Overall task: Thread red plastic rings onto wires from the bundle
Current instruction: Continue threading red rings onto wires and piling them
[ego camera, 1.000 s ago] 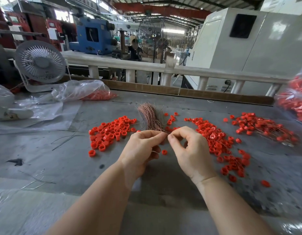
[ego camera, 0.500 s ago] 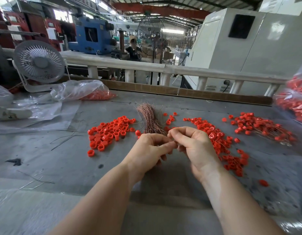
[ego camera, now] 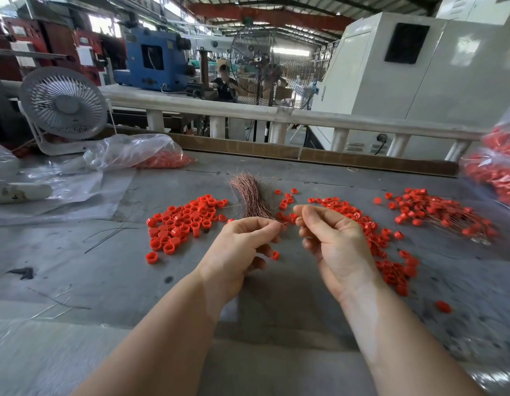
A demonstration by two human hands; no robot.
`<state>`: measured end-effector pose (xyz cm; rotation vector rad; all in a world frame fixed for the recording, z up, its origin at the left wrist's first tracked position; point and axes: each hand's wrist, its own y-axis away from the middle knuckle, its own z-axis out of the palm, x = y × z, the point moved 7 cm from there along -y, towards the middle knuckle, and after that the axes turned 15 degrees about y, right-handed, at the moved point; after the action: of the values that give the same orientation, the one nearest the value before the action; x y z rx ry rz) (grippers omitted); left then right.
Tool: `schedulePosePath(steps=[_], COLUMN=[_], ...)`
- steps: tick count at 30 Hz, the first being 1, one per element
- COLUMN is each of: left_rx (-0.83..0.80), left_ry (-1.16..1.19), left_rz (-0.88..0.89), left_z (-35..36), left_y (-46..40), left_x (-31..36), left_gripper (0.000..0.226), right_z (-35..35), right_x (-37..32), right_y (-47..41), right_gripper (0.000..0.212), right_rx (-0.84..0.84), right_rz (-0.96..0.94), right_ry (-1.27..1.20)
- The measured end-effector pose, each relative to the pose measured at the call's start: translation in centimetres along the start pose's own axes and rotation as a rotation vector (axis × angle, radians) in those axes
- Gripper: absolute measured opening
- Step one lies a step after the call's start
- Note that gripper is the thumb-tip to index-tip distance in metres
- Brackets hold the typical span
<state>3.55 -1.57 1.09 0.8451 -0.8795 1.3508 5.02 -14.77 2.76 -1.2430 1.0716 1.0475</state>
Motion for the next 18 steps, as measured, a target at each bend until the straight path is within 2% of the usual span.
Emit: schedulePosePath(steps=[8,18], left_rx=[-0.017,0.107], left_ry=[0.005,-0.043], left_rz=[0.011,0.071], left_z=[0.1,-1.1], left_y=[0.0,-0.3], left_x=[0.0,0.3], left_gripper=[0.018,0.022], right_z=[0.1,0.8], right_x=[-0.2,-0.4], right_y=[0.1,0.1], right_gripper=[0.024,0.014], right_rx=[-0.011,-0.057], right_rz=[-0.046,-0.097], right_ry=[0.107,0.094])
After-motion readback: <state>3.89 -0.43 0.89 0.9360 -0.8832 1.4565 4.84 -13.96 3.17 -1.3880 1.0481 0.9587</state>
